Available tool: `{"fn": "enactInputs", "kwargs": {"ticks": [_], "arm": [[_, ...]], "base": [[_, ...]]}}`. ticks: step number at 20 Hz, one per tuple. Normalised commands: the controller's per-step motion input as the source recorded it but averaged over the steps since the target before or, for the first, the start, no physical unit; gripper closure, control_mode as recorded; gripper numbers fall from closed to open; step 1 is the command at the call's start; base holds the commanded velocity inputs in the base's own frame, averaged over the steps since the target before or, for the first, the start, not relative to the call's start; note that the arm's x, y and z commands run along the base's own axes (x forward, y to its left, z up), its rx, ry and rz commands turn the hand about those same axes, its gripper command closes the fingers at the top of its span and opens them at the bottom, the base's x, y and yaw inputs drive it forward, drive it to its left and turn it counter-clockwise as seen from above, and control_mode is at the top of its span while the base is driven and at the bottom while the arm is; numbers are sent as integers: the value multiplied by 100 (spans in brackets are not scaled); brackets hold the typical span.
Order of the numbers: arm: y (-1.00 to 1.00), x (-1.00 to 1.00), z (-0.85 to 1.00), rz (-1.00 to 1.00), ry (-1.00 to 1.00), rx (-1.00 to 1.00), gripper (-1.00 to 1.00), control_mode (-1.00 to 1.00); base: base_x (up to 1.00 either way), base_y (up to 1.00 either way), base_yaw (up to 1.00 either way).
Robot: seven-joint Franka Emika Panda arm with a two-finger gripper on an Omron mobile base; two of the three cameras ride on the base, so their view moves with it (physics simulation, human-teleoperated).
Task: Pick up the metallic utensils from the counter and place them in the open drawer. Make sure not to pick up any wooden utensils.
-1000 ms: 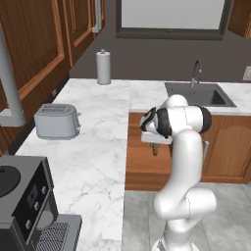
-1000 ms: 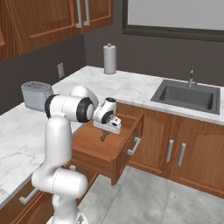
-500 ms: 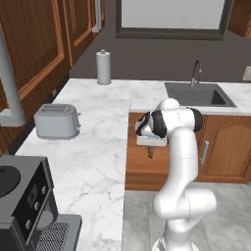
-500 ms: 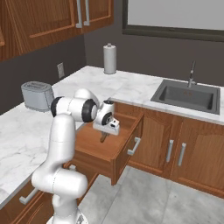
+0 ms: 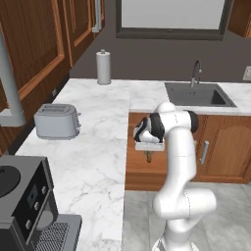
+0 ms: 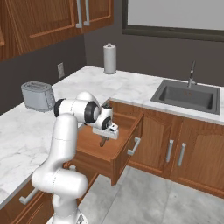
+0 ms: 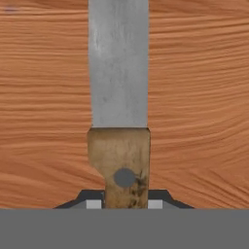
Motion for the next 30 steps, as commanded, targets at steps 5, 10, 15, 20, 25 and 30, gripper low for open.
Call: {"fn": "enactInputs", "kwargs": {"ticks": [5, 10, 15, 20, 25, 30], "arm": [[0, 4, -49, 0, 5, 0, 100, -100], [0, 4, -17, 0, 0, 0, 100, -100], [2, 0, -18, 0, 0, 0, -100, -100], [0, 0, -1, 0, 0, 0, -100, -100], [8, 0, 10, 0, 0, -2, -100, -100], [1, -14, 73, -7, 0, -9, -100, -100]], "base": [[0, 0, 0], [0, 0, 0], [0, 0, 0], [0, 0, 0], [0, 0, 0], [0, 0, 0]]}}
